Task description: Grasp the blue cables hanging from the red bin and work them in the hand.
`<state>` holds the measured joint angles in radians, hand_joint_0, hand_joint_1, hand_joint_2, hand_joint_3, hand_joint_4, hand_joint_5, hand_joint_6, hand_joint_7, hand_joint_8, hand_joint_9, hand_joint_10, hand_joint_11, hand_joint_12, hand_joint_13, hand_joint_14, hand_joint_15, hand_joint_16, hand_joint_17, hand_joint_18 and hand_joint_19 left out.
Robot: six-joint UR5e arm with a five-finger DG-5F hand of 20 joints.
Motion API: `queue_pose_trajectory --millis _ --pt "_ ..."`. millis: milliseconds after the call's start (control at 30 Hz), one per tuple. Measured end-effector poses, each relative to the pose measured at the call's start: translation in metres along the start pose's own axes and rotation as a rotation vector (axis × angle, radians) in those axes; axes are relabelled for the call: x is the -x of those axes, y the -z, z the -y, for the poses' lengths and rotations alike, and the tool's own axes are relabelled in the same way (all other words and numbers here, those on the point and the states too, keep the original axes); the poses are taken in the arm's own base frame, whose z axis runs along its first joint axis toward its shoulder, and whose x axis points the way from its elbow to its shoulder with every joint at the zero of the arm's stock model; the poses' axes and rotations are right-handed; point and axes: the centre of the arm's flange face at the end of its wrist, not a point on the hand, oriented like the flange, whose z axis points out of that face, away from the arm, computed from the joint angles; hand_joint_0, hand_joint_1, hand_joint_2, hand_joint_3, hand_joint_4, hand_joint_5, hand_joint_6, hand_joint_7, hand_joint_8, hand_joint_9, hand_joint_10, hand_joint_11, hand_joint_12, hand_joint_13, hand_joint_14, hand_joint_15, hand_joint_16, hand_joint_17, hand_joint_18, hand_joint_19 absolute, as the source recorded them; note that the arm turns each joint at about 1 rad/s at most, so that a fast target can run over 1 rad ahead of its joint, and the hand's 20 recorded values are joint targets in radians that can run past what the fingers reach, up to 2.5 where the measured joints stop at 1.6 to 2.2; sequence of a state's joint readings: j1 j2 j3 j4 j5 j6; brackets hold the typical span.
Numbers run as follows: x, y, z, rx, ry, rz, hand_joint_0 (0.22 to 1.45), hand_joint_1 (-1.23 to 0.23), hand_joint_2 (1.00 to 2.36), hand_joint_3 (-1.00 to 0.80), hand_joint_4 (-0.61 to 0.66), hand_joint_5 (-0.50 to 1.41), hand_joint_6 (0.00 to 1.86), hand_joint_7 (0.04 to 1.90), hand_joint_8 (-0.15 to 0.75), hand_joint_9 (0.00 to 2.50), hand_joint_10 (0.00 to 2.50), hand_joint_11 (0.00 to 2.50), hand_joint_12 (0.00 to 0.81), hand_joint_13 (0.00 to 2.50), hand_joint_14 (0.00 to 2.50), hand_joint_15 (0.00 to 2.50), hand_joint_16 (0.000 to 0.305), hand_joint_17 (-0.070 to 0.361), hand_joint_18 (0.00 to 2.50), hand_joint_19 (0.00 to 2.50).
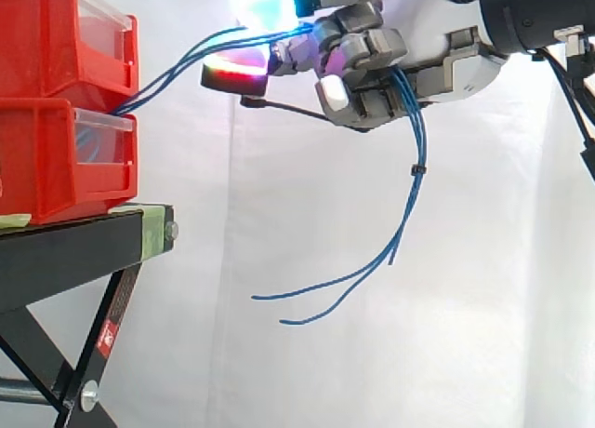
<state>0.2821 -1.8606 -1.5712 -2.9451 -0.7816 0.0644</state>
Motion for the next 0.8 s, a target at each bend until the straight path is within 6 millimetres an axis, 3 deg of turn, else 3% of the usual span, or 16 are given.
queue_pose_trajectory --millis 367,533,800 --pt "0.0000 0.0000 0.0002 0.000 0.000 0.000 1.02 -0.63 1.02 -0.28 0.28 0.36 0.00 1.32 0.445 0.76 2.50 2.50 0.543 1.02 2.50 1.80 0.053 0.119 1.33 0.72" --pt "0.0000 0.0000 0.0002 0.000 0.000 0.001 1.01 -0.64 1.03 0.01 0.27 0.36 0.01 1.33 0.426 0.74 2.50 2.50 0.552 1.02 2.50 1.81 0.054 0.121 1.32 0.70" --pt "-0.0001 0.0000 0.0002 0.000 0.000 0.000 1.04 -0.66 1.01 0.26 0.29 0.36 0.03 1.31 0.456 0.74 2.50 2.50 0.550 1.02 2.50 1.77 0.057 0.129 1.28 0.55"
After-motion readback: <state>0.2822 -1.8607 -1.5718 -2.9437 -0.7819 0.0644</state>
